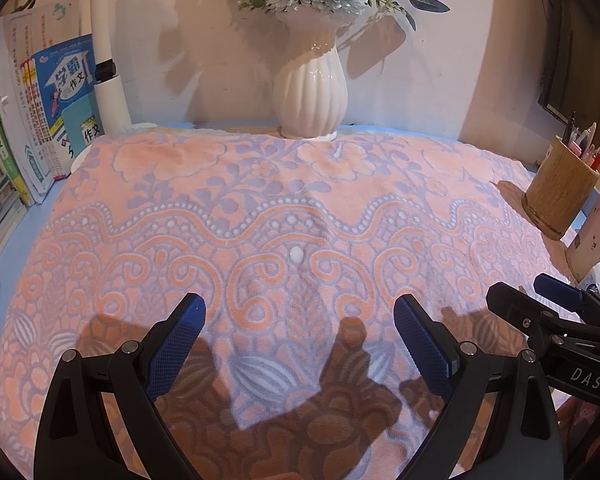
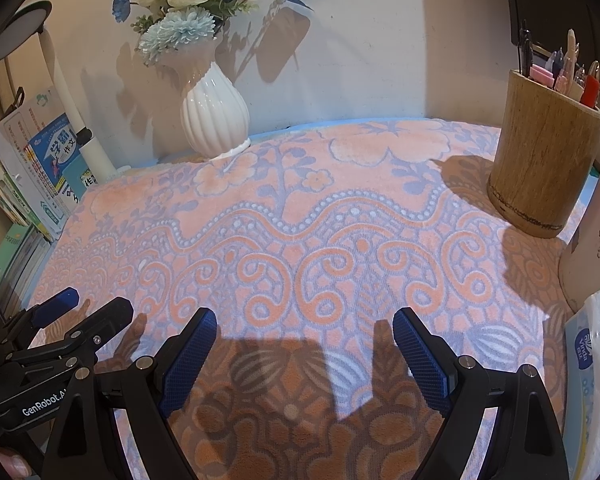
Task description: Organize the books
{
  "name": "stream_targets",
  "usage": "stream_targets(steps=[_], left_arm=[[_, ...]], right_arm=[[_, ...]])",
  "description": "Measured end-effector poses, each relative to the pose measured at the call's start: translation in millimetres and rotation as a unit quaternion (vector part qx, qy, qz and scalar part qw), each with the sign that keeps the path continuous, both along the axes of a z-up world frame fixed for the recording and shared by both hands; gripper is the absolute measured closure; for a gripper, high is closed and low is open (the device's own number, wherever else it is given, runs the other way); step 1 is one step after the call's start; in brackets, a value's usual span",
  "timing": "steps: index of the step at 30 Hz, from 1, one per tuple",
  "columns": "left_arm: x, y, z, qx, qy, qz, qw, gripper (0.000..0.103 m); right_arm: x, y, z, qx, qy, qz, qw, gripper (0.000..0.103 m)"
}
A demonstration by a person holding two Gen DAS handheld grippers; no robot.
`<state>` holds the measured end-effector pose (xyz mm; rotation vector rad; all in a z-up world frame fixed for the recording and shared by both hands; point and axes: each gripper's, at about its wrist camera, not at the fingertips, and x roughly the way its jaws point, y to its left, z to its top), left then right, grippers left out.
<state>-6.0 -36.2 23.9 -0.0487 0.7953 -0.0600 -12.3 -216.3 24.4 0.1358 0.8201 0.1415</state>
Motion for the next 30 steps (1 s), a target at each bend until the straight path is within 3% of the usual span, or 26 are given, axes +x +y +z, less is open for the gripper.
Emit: stream_targets(steps=[15,30], left_arm=[[2.9,2.8,-1.7,-0.004,0.007,0.002,1.0,0.008],[0.6,-2.6,-0.3,0.018,0.0,0.005,0.9998,0.008]], right_arm=[[-0.4,0.6,1.9,-0.006,-0.002,-0.002,1.0,0.014],[-1.8,0.8,3.5,-0.005,-0.005,0.003,1.0,0.014]])
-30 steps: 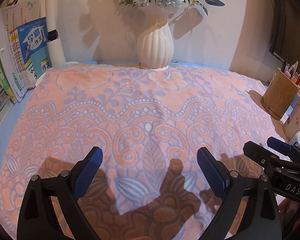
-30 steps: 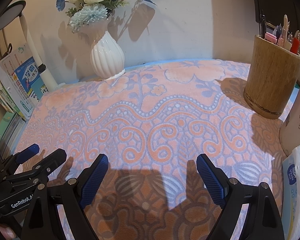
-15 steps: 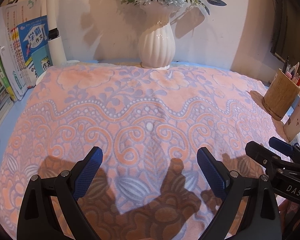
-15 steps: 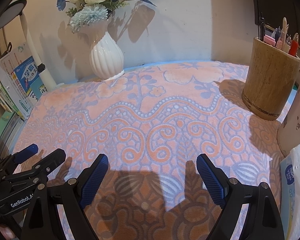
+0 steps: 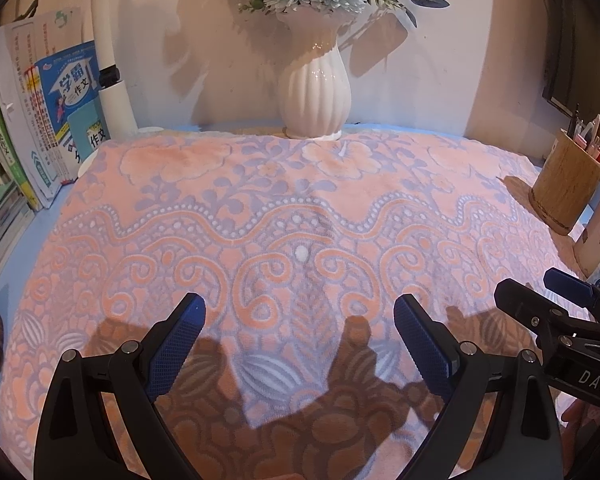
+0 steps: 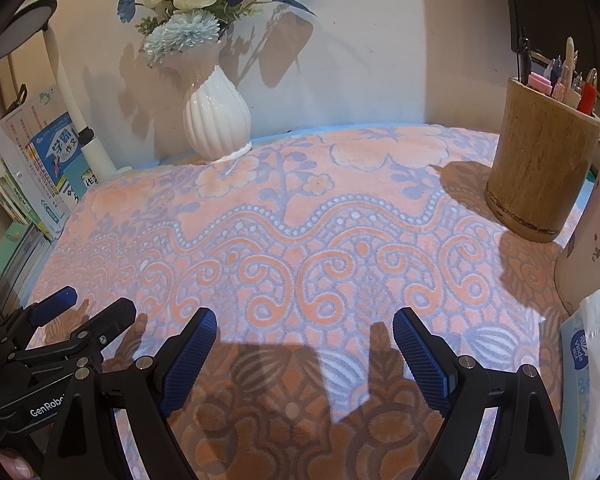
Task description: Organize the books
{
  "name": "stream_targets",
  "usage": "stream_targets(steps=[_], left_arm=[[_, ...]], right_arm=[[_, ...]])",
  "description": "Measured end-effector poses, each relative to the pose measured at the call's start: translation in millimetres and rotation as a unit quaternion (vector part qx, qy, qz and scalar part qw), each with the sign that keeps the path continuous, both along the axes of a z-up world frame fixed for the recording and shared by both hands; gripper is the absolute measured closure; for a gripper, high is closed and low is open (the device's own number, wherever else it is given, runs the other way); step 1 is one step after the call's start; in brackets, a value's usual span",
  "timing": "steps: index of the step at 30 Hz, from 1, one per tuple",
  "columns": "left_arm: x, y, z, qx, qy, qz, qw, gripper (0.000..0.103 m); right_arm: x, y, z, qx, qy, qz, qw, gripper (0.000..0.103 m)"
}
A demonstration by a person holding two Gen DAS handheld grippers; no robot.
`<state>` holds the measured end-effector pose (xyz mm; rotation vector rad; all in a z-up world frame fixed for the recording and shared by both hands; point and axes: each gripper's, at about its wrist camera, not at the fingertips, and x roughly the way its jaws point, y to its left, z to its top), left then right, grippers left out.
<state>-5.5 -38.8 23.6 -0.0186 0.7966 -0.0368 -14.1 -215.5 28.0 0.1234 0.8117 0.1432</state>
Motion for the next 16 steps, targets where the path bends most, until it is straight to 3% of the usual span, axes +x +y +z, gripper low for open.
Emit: stream_targets(steps=[16], left_arm=[[-1.8,0.1,2.8,0.004,-0.012,0.004,0.9999,0.009]], right_arm=[[1.1,1.3,-0.4,-0.003,0.002,0.002,1.0,0.014]])
